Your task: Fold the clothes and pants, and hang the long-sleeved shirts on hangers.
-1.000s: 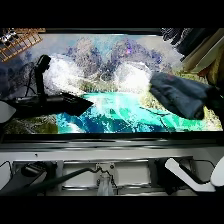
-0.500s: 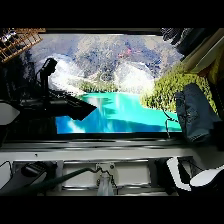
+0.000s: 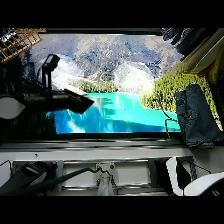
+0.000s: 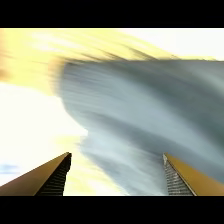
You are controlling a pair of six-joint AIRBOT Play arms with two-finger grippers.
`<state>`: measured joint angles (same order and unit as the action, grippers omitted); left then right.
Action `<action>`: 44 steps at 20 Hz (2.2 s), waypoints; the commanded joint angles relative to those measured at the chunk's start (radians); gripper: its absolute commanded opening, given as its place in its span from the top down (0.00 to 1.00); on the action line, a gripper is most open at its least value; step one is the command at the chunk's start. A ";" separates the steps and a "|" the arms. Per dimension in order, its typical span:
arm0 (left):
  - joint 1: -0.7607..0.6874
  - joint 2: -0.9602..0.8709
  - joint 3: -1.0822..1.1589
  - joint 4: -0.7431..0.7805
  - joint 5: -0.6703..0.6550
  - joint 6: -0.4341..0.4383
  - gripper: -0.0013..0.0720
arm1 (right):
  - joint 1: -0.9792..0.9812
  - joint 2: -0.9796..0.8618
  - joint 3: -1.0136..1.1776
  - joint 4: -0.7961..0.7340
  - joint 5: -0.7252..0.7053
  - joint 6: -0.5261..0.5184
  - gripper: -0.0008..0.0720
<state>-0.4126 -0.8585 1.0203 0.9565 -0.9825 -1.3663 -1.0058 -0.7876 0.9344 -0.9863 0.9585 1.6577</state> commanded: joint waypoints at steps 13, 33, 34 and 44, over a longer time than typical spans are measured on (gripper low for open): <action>0.002 -0.195 0.336 0.629 -0.106 -0.183 0.22 | 1.080 -0.057 0.187 -0.177 0.140 -0.369 0.11; 0.002 -0.195 0.336 0.629 -0.106 -0.183 0.22 | 1.092 -0.057 0.187 -0.177 0.140 -0.369 0.11; 0.002 -0.195 0.336 0.629 -0.106 -0.183 0.22 | 1.092 -0.057 0.187 -0.177 0.140 -0.369 0.11; 0.002 -0.195 0.336 0.629 -0.106 -0.183 0.22 | 1.092 -0.057 0.187 -0.177 0.140 -0.369 0.11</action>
<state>-0.4107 -1.0534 1.3556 1.5864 -1.0893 -1.5494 0.0849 -0.8436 1.1210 -1.1633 1.0977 1.2888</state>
